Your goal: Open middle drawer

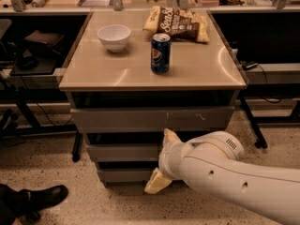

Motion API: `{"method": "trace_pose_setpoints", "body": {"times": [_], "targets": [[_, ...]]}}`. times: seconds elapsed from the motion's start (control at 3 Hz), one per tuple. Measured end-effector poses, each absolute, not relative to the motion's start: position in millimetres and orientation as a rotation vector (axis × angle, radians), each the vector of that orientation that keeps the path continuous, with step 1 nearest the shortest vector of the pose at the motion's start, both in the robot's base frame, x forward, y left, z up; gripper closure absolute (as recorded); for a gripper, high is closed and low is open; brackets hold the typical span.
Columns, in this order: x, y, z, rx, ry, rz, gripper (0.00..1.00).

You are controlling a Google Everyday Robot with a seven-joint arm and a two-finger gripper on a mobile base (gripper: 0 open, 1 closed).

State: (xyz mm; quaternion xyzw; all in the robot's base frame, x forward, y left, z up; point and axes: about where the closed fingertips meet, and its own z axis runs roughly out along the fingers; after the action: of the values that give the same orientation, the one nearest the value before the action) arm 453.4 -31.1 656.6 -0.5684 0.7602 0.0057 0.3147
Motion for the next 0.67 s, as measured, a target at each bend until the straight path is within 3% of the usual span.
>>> {"method": "trace_pose_setpoints", "body": {"times": [0.67], "targets": [[470.9, -62.4, 639.5, -1.519, 2.088, -0.105, 0.0]]}}
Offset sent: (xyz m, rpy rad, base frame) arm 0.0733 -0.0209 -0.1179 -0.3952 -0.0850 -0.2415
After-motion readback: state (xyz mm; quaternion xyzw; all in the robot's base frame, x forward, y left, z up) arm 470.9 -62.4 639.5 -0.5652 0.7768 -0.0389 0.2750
